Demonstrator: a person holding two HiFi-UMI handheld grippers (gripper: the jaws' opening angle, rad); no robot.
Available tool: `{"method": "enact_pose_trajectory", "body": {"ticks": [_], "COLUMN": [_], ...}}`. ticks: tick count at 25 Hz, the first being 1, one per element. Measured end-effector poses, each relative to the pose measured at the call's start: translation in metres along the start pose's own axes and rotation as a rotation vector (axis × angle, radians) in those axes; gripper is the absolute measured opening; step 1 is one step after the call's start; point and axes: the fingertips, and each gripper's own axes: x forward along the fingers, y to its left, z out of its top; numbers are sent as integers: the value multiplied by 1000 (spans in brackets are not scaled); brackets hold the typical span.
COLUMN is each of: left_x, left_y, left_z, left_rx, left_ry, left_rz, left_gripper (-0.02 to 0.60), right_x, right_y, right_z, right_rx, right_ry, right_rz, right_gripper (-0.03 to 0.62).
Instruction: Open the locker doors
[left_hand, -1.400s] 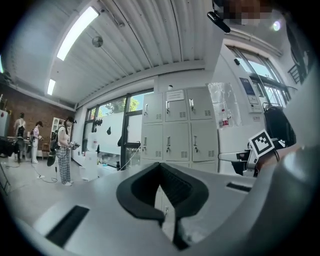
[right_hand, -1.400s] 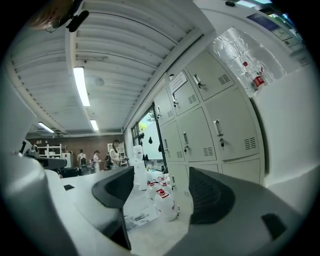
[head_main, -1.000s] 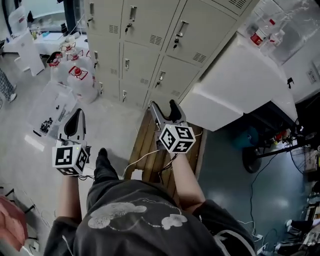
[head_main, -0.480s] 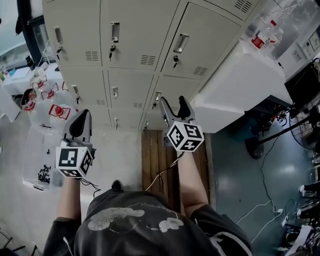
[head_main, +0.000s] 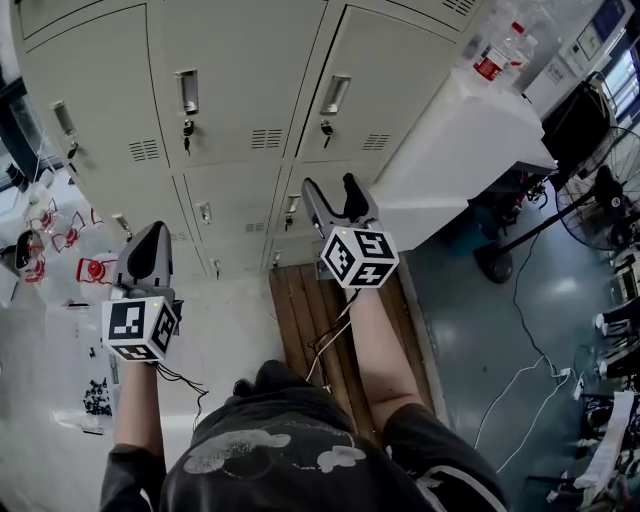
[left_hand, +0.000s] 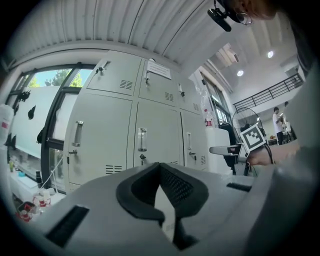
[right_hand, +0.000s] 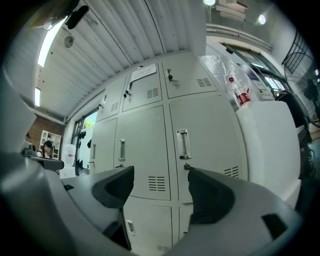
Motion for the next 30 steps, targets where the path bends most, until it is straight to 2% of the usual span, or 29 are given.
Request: {"method": "enact_pose_trajectory", "body": {"ticks": [5,14,21,30], "left_x": [34,93,115,120], "left_y": [-5,-25,-23,-26], "left_z": [5,20,28,21], "left_rx": [11,30,40,39], "left_ry": [-1,-34,-57,-54], "left_rz": [-4,15,68,104], "left_gripper": [8,8,8,8], "right_x": [31,98,144,172], "right_y": [-16,-35,-41,-49], "right_z": [14,25,38,39], "right_rx": [-16,-55,-83,-116], "right_ry": [-22,-2,-16,-16], "right_rz": [10,96,134,123], "right_gripper": [328,328,328,328]}}
